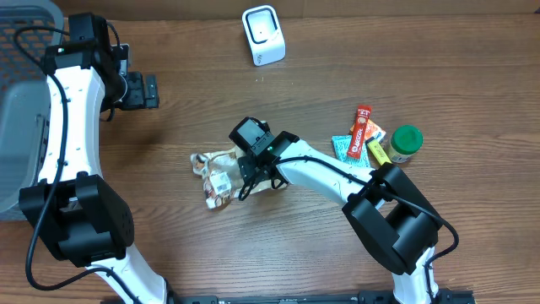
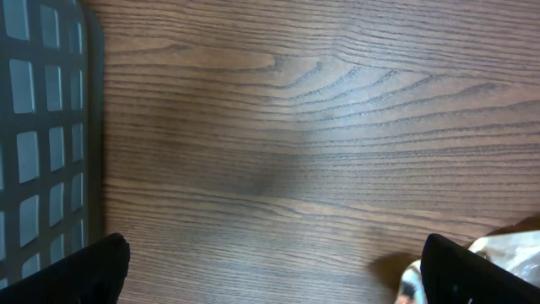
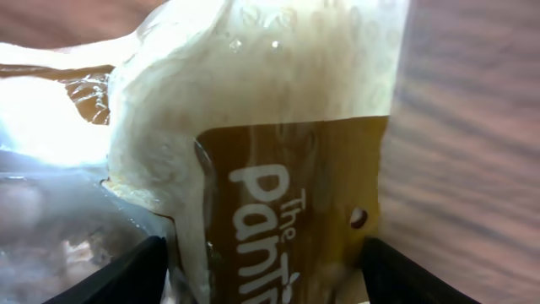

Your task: Scan the item barcode

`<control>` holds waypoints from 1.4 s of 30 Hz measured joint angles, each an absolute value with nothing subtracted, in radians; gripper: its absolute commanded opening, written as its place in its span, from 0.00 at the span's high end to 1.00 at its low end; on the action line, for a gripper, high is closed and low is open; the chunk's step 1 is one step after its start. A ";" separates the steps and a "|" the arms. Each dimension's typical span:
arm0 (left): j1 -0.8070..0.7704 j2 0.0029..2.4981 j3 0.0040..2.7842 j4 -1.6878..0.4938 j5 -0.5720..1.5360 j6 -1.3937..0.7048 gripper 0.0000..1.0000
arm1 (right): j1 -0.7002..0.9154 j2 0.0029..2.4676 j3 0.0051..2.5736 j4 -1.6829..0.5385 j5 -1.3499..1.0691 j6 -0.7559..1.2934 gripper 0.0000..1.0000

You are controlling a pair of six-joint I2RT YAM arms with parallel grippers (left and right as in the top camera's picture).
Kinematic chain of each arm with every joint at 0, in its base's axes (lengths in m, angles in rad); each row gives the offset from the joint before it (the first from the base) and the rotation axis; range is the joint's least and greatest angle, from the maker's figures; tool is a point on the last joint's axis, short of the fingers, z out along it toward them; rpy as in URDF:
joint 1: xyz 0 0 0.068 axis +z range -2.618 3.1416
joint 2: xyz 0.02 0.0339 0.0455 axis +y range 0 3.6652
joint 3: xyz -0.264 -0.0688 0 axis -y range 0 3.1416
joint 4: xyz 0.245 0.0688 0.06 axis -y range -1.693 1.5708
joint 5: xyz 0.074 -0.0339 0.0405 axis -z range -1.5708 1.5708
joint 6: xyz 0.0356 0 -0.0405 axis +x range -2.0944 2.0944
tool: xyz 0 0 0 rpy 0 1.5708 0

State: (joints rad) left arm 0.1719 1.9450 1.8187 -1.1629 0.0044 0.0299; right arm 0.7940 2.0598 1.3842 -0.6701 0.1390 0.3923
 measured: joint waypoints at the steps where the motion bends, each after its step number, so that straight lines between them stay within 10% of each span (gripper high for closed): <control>1: 0.172 1.945 1.818 -1.163 0.004 0.030 0.01 | 0.794 2.060 1.383 -0.668 0.168 0.392 0.26; 20: 0.172 1.945 1.819 -1.163 0.004 0.030 0.00 | 0.698 2.061 1.383 -0.655 0.334 0.410 0.32; 24: 0.172 1.945 1.819 -1.163 0.004 0.030 0.00 | 0.682 2.061 1.383 -0.652 0.324 0.416 0.16; 31: 0.172 1.945 1.819 -1.163 0.004 0.030 0.00 | 0.682 2.063 1.383 -0.626 0.283 0.415 0.45; 42: 0.172 1.945 1.819 -1.163 0.004 0.030 0.00 | 0.684 2.065 1.346 -0.560 0.265 0.396 0.61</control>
State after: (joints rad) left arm 0.1719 1.9450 1.8187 -1.1629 0.0044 0.0299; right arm 0.6842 2.0647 1.3460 -0.5598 0.2649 0.3962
